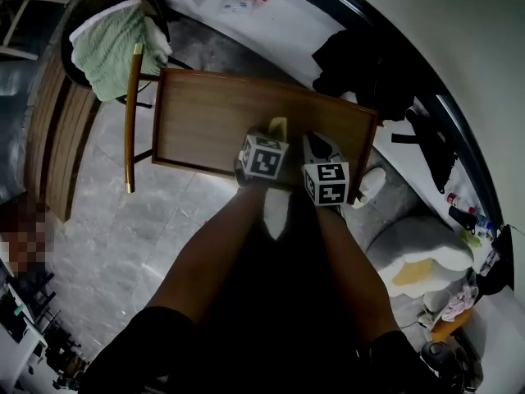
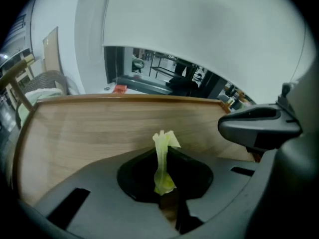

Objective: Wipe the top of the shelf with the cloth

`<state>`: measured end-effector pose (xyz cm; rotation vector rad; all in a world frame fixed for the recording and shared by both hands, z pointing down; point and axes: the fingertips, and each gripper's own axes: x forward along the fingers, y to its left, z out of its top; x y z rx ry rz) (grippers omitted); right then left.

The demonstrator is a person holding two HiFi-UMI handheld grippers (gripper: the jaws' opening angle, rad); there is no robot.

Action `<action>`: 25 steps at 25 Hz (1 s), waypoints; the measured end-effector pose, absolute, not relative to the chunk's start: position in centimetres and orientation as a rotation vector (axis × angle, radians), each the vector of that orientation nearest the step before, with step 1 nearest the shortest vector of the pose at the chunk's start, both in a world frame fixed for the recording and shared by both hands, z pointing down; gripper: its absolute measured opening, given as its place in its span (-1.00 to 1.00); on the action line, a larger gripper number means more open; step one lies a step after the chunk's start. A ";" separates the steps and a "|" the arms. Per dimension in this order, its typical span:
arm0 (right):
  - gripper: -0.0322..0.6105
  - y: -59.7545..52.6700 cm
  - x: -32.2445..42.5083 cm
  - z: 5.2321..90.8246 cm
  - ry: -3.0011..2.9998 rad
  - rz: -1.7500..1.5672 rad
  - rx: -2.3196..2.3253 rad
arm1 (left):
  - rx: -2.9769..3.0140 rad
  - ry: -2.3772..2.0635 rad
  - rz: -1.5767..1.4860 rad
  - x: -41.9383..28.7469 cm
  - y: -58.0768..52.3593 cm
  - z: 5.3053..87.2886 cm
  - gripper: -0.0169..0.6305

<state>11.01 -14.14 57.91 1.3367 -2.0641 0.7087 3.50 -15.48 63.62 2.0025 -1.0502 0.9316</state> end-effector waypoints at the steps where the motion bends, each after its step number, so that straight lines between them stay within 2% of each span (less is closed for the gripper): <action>1: -0.80 -14.4 9.9 58.0 -2.072 0.705 1.328 | 2.004 -1.054 0.943 2.3 -15.8 63.8 -0.84; 15: -0.80 -17.4 -0.7 58.6 -2.121 0.672 1.252 | 1.901 -1.236 0.964 -15.1 -19.4 64.5 -0.84; 25: -0.80 -18.9 -3.8 58.2 -2.155 0.635 1.203 | 1.769 -1.408 0.969 -24.7 -21.3 64.4 -0.84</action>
